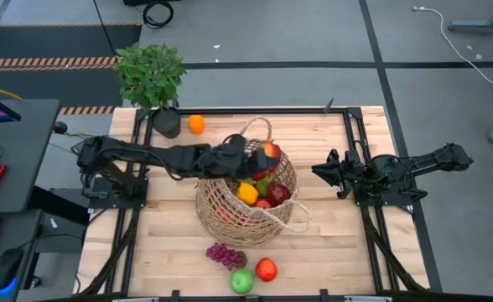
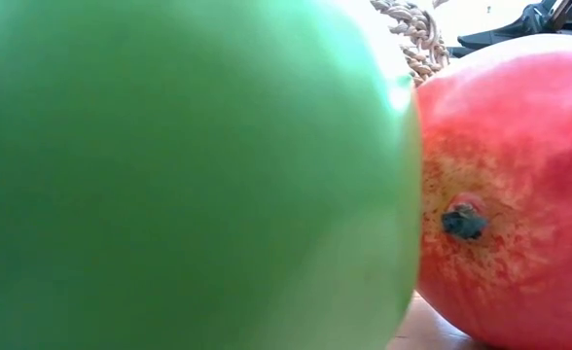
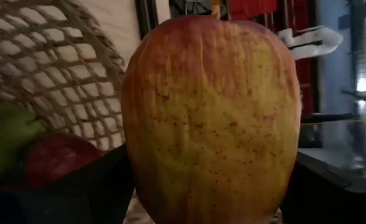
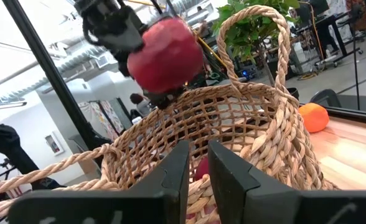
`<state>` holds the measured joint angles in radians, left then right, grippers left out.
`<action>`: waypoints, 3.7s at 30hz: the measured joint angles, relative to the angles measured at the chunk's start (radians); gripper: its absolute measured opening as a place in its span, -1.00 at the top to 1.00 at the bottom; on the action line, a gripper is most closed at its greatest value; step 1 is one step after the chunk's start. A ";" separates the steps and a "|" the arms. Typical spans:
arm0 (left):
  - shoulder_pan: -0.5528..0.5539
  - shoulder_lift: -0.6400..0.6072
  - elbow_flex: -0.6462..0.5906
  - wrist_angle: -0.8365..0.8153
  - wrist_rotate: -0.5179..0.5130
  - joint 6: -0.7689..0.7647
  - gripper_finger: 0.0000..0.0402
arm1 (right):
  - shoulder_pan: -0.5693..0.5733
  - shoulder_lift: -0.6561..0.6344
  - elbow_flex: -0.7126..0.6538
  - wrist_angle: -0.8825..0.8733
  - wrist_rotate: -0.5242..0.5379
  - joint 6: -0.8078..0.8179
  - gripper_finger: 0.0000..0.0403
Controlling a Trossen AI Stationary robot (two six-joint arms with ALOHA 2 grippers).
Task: Build produce basket
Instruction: Put the apple into the basket
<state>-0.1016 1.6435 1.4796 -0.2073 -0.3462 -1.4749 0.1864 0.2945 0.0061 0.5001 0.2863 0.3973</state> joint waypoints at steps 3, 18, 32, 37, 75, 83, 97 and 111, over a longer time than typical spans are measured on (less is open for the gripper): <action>-0.004 0.026 0.000 -0.048 -0.009 0.046 -0.63 | 0.000 0.000 0.000 0.000 0.000 0.000 0.68; -0.013 0.159 0.000 -0.206 0.010 0.081 -0.63 | 0.000 0.000 0.000 0.000 0.000 0.000 0.68; -0.007 0.171 0.000 -0.241 0.108 0.285 -0.69 | 0.000 0.000 0.000 0.000 0.000 0.000 0.68; -0.007 0.171 0.000 -0.265 0.111 0.290 -0.86 | 0.000 0.000 0.000 0.000 0.000 0.000 0.68; -0.214 -0.226 0.001 -0.282 0.189 0.830 -0.97 | 0.000 0.000 0.000 0.002 0.000 0.000 0.68; -0.394 -0.238 0.000 -0.530 0.276 0.605 -0.97 | 0.000 0.000 0.000 0.000 0.000 0.000 0.68; -0.540 -0.237 0.000 -0.549 0.027 0.484 -0.97 | 0.000 0.000 0.000 0.001 0.000 0.000 0.68; -0.553 -0.383 0.001 -0.631 -0.222 0.562 -0.97 | 0.000 0.000 0.000 0.160 0.025 0.138 0.68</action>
<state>-0.6542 1.2606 1.4807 -0.8380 -0.5685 -0.9125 0.1864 0.2947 0.0059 0.6601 0.3115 0.5349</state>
